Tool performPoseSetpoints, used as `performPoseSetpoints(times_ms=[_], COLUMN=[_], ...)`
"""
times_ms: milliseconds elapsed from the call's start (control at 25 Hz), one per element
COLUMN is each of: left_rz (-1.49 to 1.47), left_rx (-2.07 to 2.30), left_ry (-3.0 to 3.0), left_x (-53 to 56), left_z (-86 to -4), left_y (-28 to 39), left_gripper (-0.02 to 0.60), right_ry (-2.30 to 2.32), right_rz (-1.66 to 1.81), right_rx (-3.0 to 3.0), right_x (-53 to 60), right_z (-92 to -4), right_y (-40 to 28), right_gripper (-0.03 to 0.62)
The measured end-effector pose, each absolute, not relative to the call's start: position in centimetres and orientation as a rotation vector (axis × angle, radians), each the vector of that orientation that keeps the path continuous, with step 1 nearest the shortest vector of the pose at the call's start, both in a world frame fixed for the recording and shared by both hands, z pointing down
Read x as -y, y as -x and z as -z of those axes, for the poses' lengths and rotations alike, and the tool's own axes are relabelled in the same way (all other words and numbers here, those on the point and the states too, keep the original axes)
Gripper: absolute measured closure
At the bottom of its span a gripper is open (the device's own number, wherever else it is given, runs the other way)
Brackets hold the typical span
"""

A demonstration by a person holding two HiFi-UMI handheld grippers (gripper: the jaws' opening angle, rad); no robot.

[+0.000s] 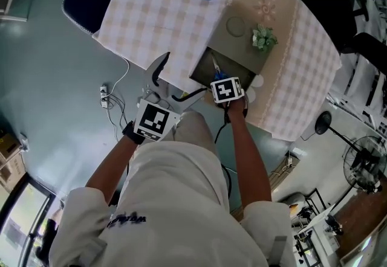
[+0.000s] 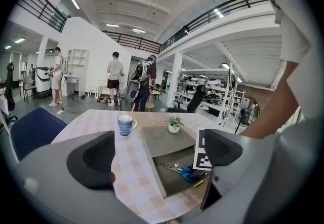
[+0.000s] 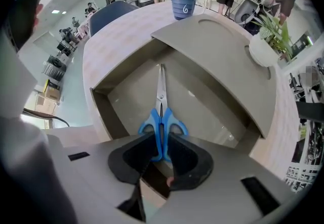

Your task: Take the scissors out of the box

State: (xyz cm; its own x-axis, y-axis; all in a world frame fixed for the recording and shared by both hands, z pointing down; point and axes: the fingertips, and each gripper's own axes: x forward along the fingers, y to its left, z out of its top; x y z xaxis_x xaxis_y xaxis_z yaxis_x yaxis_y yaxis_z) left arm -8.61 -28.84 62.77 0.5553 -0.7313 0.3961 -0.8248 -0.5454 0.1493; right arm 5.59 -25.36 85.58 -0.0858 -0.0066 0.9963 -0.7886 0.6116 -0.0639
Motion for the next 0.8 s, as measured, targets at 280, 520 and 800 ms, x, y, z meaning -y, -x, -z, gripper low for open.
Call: performPoseSetpoints(times_ms=[280,520,800], left_rz=[-0.367,-0.344,-0.308], left_rx=[1.326,1.349,1.463], left_ry=[-2.443,-2.466,-2.417], left_x=[28.1,26.3,23.3], left_z=[-62.0,-60.5,-58.4], left_y=[8.1,6.8,9.2], left_gripper=[0.046,0.052,0.057], right_ry=[-0.686,-0.754,-0.745], right_rz=[-0.726,-0.728,-0.784], right_rx=[1.573,1.627,1.674], right_x=[25.5,25.3,24.9], right_z=[-85.6,-85.5,-85.1], right_y=[-5.4,-6.0,-6.4], right_gripper=[0.505,0.51,0.511])
